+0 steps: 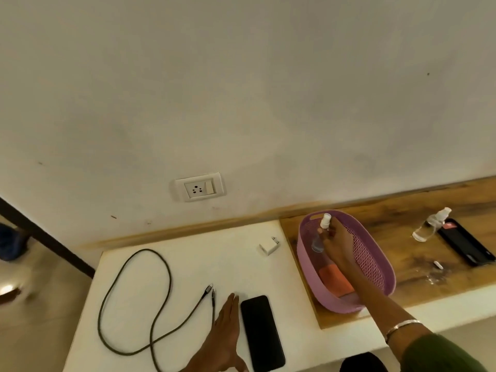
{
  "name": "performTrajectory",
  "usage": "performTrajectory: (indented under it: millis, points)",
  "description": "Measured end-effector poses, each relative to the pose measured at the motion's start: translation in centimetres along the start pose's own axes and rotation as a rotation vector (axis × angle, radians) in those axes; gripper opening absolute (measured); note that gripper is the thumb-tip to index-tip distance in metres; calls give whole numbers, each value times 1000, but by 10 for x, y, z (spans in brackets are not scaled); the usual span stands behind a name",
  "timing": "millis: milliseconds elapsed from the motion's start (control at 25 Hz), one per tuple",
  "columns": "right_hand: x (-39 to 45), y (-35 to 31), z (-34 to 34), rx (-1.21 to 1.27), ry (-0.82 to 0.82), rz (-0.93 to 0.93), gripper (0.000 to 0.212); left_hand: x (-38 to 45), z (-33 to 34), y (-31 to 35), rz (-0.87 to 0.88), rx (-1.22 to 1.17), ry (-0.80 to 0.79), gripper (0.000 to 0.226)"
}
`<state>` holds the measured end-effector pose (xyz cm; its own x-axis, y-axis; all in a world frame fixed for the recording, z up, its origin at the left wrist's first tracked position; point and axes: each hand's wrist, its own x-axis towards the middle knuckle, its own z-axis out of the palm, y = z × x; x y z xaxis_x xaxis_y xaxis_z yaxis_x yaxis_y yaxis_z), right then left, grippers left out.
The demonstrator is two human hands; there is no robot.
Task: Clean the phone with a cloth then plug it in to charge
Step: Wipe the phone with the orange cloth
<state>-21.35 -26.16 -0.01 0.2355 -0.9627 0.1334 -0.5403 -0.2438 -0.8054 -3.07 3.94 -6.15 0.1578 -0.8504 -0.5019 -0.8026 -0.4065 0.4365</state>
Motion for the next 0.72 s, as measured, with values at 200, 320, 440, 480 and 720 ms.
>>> performTrajectory:
  millis: [200,320,440,480,720]
  points:
    - [-3,3,-6,19,-78,-3,23,-6,3,2,20,-95,107,174]
    - [0,-3,-17,0,-155,6,32,-11,5,4,33,-47,120,172]
    - [-1,-1,-30,-84,-204,49,43,-11,3,6,15,-46,118,170]
    - [-3,2,-34,-189,-241,78,37,-11,2,7,12,-49,114,169]
    - [-29,6,-37,-828,-491,177,49,-15,-4,8,14,-52,76,170]
